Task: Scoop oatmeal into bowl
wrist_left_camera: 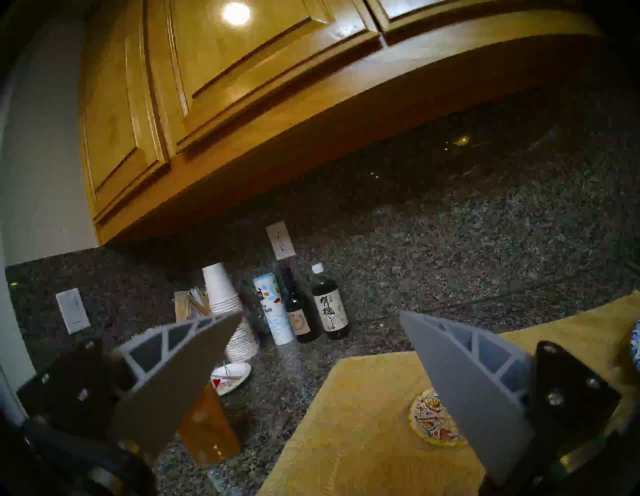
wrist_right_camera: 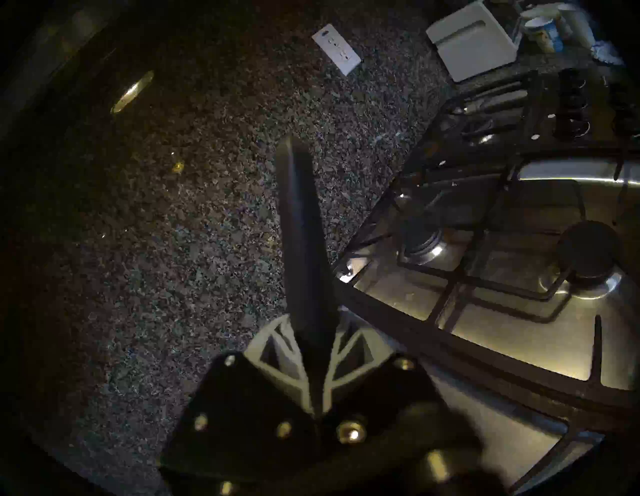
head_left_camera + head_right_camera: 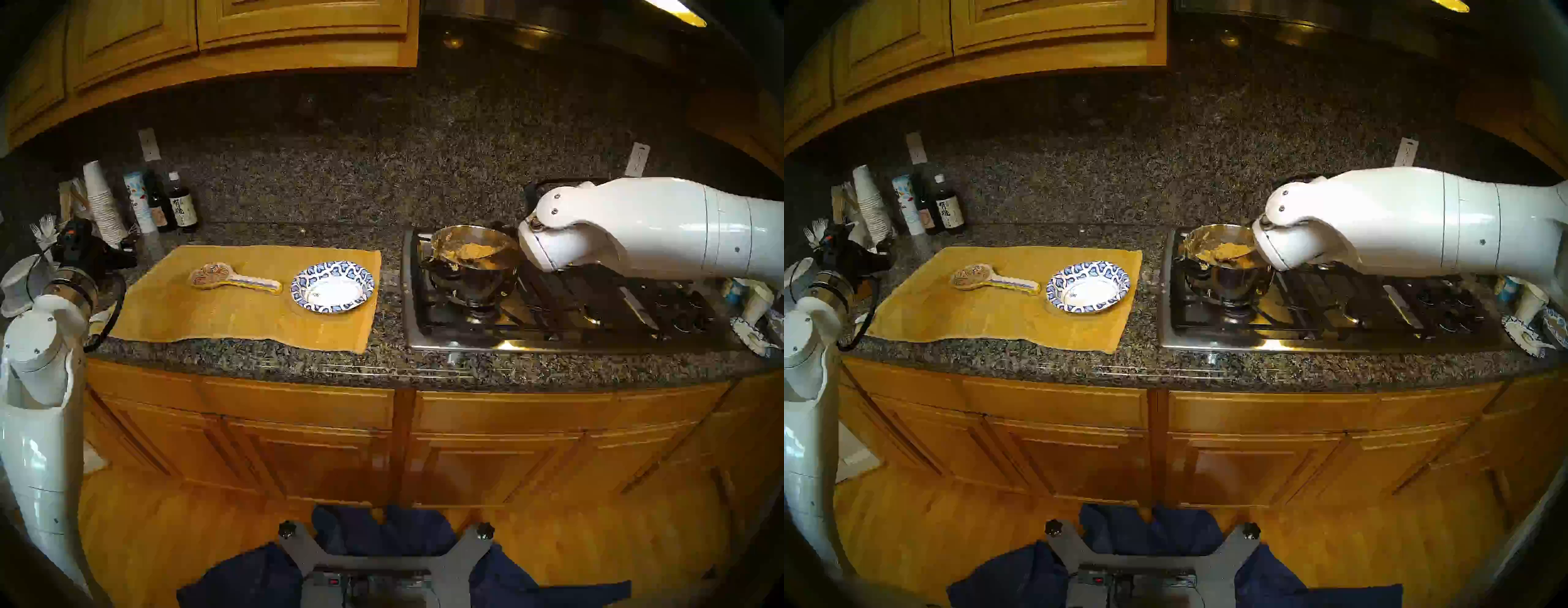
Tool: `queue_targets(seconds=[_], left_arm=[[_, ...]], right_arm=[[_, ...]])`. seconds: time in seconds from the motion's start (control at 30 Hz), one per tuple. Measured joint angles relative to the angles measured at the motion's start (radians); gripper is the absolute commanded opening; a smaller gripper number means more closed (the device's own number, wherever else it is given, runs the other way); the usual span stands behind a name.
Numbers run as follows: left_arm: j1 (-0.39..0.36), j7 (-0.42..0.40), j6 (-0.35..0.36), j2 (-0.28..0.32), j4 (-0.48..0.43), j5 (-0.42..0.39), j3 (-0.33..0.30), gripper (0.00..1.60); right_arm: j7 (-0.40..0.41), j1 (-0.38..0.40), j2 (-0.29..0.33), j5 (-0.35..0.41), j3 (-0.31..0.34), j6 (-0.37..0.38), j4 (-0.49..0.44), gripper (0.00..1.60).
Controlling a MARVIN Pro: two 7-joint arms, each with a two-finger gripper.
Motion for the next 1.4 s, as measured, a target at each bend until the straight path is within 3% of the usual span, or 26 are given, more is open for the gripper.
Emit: queue_targets(seconds=[0.83, 1.4], left_arm=[[0.002, 0.003, -0.001, 0.003, 0.0, -0.002, 0.001, 1.6], [0.003, 0.005, -0.002, 0.004, 0.0, -0.004, 0.001, 1.6]], right_arm=[[0.0, -0.021, 0.081, -0.06, 0.079, -0.001, -0.042, 0.0], [-0.001, -0.021, 0.097, -0.099, 0.141, -0.001, -0.039, 0.0]])
